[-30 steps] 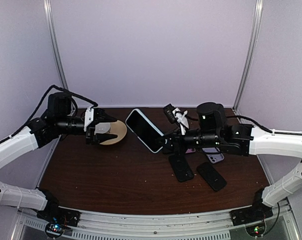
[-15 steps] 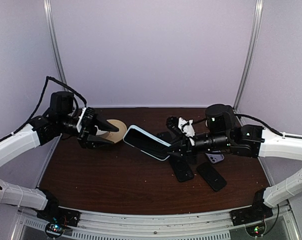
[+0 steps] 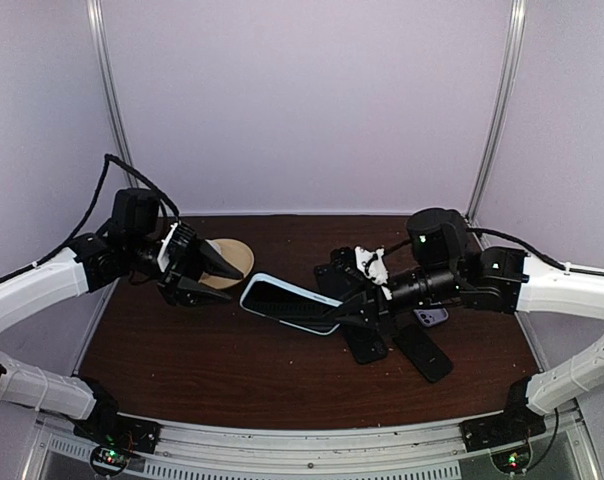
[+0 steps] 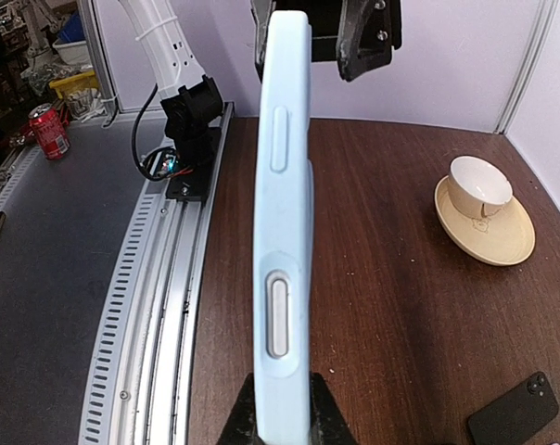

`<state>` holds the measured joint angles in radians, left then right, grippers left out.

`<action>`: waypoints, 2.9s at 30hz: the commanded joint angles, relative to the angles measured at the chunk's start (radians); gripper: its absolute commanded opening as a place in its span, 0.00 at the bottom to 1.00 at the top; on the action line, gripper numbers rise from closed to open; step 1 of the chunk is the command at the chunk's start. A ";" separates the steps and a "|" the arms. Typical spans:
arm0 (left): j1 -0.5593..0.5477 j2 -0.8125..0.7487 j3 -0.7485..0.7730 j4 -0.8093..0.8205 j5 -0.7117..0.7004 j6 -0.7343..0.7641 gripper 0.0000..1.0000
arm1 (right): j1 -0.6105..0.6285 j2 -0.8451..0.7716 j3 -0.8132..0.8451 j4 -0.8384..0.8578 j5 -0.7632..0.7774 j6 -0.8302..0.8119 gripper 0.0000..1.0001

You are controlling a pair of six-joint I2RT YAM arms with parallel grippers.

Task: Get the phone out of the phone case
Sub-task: Remove the phone from the bottom left corner of the phone case.

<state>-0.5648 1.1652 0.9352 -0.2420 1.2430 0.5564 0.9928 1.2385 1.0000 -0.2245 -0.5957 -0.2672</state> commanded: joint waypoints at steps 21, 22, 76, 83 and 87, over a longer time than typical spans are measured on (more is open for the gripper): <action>-0.071 0.063 0.009 -0.050 0.063 0.004 0.30 | 0.001 -0.010 0.060 0.110 -0.030 -0.014 0.00; -0.075 0.065 0.010 -0.050 0.062 0.004 0.29 | 0.001 -0.008 0.060 0.112 -0.033 -0.014 0.00; -0.336 0.058 0.015 -0.238 -0.039 0.251 0.00 | -0.006 0.200 0.223 -0.191 -0.475 -0.293 0.00; -0.336 0.031 -0.001 -0.238 -0.123 0.280 0.50 | -0.011 0.183 0.215 -0.214 -0.398 -0.309 0.00; -0.336 0.002 -0.004 -0.268 -0.189 0.318 0.60 | -0.028 0.128 0.176 -0.200 -0.332 -0.310 0.00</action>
<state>-0.8967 1.2068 0.9302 -0.5396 1.1381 0.8234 0.9771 1.4345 1.1759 -0.5022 -0.9848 -0.5724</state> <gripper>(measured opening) 0.585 0.092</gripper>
